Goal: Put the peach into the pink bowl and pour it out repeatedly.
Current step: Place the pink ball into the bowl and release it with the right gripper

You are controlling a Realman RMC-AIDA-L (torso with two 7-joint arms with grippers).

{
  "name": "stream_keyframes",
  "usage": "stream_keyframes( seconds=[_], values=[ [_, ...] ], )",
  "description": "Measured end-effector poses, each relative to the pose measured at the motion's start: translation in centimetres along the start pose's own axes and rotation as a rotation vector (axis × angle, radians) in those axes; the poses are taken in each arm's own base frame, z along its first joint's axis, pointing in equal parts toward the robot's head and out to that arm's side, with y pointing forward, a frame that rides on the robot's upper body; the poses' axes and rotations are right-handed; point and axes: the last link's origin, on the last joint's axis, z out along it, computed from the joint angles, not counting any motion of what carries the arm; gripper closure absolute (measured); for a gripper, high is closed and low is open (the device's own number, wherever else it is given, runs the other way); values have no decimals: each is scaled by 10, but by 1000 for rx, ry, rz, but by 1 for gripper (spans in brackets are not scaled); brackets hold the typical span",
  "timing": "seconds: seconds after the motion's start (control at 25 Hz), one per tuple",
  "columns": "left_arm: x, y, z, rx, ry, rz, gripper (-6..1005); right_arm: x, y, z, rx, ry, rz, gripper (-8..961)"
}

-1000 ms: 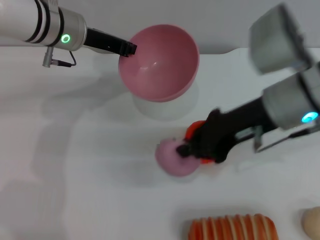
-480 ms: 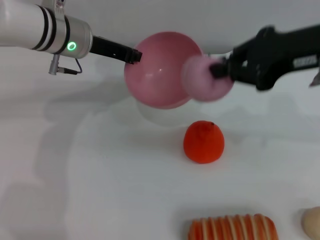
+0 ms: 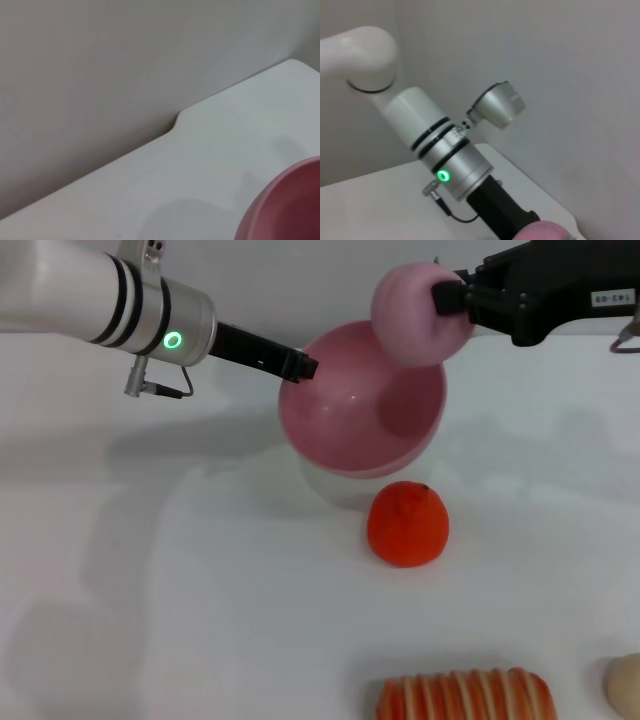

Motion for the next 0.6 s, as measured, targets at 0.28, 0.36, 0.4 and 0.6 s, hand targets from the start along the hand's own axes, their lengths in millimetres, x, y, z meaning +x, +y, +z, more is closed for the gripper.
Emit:
stream_keyframes(
  seconds=[0.28,0.36,0.4,0.6],
  values=[
    [4,7,2,-25,-11,14,961,14,-11,17,30,1,38,915],
    [4,8,2,-26,-11,17,961,16,-14,19,43,-1,43,914],
    [4,8,2,-26,-11,18,961,16,-14,19,43,-1,43,914],
    [5,7,2,-24,-9,22,961,18,-17,18,63,-12,39,914]
  ],
)
